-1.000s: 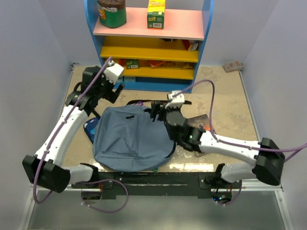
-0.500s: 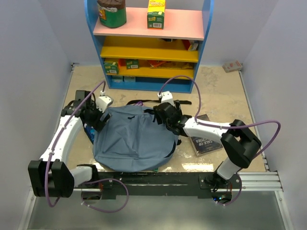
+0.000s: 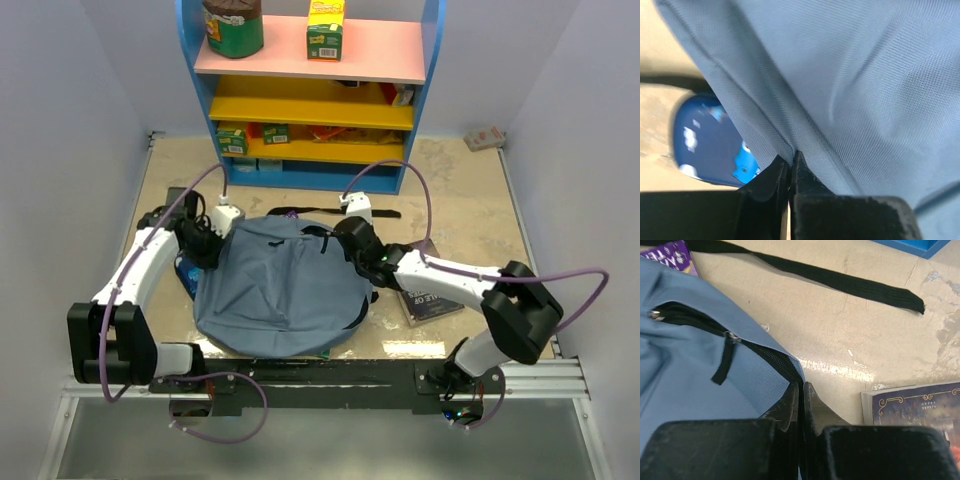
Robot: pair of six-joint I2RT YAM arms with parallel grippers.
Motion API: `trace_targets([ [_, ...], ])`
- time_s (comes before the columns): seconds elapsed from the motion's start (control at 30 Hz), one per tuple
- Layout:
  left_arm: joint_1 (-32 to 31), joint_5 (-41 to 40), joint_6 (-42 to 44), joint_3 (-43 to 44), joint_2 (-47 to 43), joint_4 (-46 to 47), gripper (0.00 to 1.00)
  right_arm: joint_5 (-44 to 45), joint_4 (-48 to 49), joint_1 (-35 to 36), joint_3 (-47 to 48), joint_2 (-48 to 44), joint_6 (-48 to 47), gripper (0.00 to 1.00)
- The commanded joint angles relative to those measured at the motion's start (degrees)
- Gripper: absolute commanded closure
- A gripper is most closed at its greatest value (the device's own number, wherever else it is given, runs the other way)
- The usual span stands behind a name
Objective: Pack the student bag
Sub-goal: Adjust the student bag at the center of the board.
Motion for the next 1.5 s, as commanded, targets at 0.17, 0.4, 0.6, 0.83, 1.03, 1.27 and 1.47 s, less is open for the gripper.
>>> trace_targets([
  [0.17, -8.74, 6.07, -10.43, 31.92, 4.01, -2.29, 1.00, -2.30, -2.90, -0.01, -0.13, -15.77, 4.35, 1.00],
  [0.4, -13.68, -1.92, -13.34, 37.50, 11.47, 3.92, 1.00, -6.10, -6.95, 9.43, -4.34, -21.84, 12.52, 1.00],
  [0.6, -16.84, -7.55, -13.25, 34.24, 16.48, 13.26, 1.00, -3.45, -5.20, 28.08, -9.18, -15.89, 24.21, 1.00],
  [0.83, -22.56, -13.18, -11.41, 32.48, 21.15, 16.34, 0.62, 1.45, -11.41, 31.80, -7.08, -11.81, 28.71, 0.41],
  [1.03, -22.65, -13.10, -8.86, 32.13, 17.55, 14.24, 0.14, 6.30, -14.33, 31.19, -4.36, -23.15, 22.04, 0.38],
  [1.27, -24.14, -1.51, -7.62, 29.07, 12.02, 8.88, 0.10, 6.48, -8.36, 29.08, -3.92, -24.23, 9.30, 0.43],
  [1.47, -28.71, 3.68, -9.12, 17.29, 11.65, 13.53, 0.10, 0.95, -4.23, 21.00, -2.59, -21.32, 3.05, 0.36],
])
